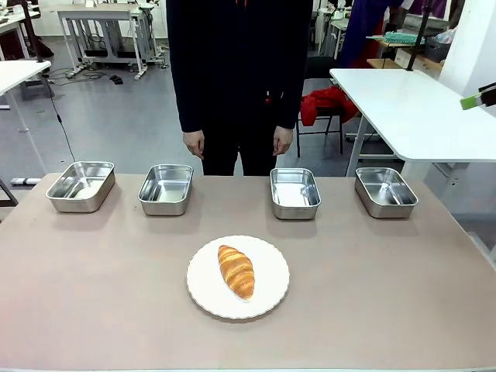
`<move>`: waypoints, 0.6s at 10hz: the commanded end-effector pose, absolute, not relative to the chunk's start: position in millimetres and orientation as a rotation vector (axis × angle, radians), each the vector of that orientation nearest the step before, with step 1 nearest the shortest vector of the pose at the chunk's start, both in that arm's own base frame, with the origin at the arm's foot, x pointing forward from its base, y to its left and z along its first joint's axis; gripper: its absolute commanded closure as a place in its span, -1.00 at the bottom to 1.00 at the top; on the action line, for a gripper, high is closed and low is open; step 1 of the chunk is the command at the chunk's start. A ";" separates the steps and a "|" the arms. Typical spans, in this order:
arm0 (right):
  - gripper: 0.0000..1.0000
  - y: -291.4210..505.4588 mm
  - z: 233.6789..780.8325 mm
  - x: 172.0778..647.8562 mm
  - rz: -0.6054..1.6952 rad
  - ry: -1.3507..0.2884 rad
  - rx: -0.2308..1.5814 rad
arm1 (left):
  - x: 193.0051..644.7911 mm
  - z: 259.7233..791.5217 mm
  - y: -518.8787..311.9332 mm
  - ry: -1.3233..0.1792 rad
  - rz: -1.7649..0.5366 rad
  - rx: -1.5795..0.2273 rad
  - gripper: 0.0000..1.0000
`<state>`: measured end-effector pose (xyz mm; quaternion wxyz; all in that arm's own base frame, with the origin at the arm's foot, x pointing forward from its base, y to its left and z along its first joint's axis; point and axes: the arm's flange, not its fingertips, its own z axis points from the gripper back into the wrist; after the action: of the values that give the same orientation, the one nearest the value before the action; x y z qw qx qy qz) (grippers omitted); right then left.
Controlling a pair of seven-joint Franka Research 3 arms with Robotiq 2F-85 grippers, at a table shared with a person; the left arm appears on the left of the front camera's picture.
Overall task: Place the bread in the container.
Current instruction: Place the Butter Roll into the Airtight Container indicated by the human.
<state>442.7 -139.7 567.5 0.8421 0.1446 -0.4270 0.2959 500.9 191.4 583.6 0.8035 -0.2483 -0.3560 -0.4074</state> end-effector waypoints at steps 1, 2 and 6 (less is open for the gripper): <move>-1.00 -139.5 561.5 447.4 0.649 -0.948 0.352 | 500.7 585.1 190.3 -0.822 -0.889 -0.560 -1.00; -1.00 -136.7 564.2 445.9 0.653 -0.955 0.354 | 497.8 587.9 190.0 -0.836 -0.876 -0.549 -1.00; -1.00 -125.6 567.5 443.6 0.662 -0.961 0.337 | 492.3 591.6 196.3 -0.843 -0.851 -0.531 -1.00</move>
<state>443.4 -122.4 573.0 0.8293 0.1607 -0.4415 0.3026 497.5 197.0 592.4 0.7970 -0.2509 -0.3798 -0.3970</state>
